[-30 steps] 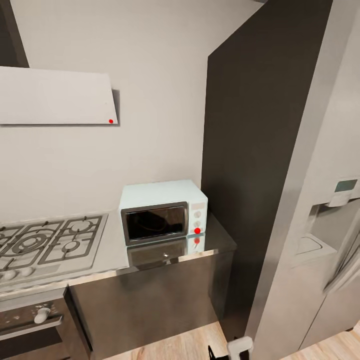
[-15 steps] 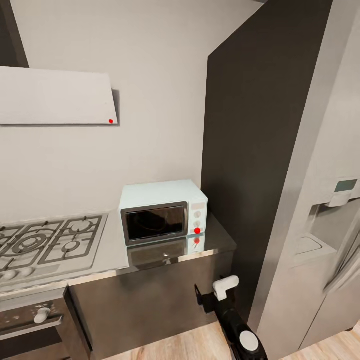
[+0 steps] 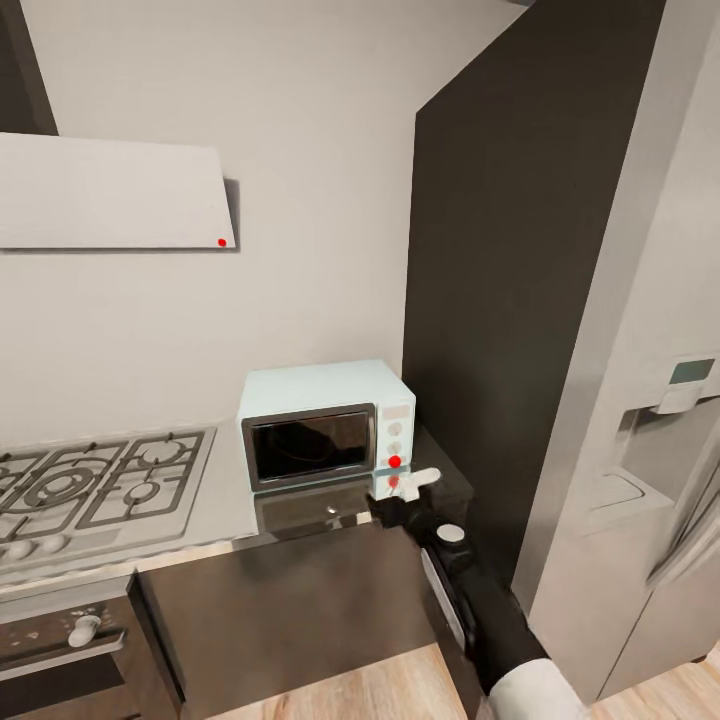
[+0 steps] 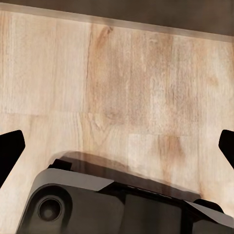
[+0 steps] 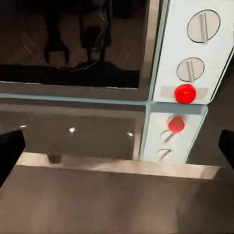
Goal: In the kitchen, take the popcorn bag from the countertop, put it into the microwave, and heat it until the popcorn is cooked so the cooked popcorn ends up inside the bag.
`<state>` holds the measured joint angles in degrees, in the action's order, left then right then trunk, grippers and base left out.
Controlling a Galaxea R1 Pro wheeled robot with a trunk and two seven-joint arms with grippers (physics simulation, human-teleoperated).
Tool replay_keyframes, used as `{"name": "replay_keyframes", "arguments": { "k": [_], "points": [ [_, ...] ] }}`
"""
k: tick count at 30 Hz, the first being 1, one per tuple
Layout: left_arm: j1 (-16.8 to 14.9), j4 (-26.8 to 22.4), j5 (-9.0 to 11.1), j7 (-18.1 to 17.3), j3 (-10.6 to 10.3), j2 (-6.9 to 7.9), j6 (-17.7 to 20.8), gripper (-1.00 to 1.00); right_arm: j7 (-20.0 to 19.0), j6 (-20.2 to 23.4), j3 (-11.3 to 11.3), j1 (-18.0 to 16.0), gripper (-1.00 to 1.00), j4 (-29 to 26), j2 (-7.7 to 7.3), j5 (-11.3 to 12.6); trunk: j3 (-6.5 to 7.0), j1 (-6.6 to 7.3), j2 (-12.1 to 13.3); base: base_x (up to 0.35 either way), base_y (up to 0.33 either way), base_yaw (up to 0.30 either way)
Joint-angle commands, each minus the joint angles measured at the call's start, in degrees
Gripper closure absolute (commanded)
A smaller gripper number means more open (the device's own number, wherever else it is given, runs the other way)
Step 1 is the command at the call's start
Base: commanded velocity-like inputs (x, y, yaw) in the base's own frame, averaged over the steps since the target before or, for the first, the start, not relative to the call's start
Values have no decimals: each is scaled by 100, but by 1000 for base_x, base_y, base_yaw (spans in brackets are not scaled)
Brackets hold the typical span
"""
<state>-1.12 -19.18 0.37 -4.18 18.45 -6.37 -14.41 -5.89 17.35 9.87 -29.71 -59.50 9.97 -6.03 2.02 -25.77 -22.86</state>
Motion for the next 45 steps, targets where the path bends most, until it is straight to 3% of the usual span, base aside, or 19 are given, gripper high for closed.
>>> {"name": "replay_keyframes", "arguments": {
  "k": [1,6,7,13,16,22,36,38,45],
  "points": [
    [-2,2,11,-41,45,-4,-10,-100,-25,9,-14,-460,-100,555,-1,133,-4,-1,-6,0,0,0],
    [-2,2,23,-40,45,-4,-10,-100,-17,-237,-63,-1226,-100,1584,0,257,-4,-1,-6,0,0,0],
    [-5,2,23,-40,45,-4,-10,-100,-14,-273,-67,-1332,100,1744,2,261,-4,-1,-6,0,0,0],
    [-11,2,35,-33,45,-4,-12,-100,370,-1141,-87,-2073,100,3373,-2,282,-4,-1,-6,0,0,0],
    [-11,2,40,-31,45,-4,-12,-100,445,-1437,-325,-2212,100,3850,-16,376,-4,-1,-6,0,0,0],
    [-11,2,48,-31,51,-4,-14,-100,492,-1561,-519,-2248,100,4046,-46,424,-4,-1,-6,0,0,0],
    [29,2,65,-17,68,5,-11,-100,501,-1816,-472,-2209,100,4547,-29,367,-4,-1,-6,93,0,0],
    [49,8,76,-21,71,86,-15,-100,501,-1840,-459,-2180,100,4554,-45,357,-4,-1,-6,5,0,0],
    [51,11,79,-22,63,114,-14,-100,501,-1977,-479,-2137,100,4696,-51,377,-4,-1,-6,184,0,0]
  ]
}}
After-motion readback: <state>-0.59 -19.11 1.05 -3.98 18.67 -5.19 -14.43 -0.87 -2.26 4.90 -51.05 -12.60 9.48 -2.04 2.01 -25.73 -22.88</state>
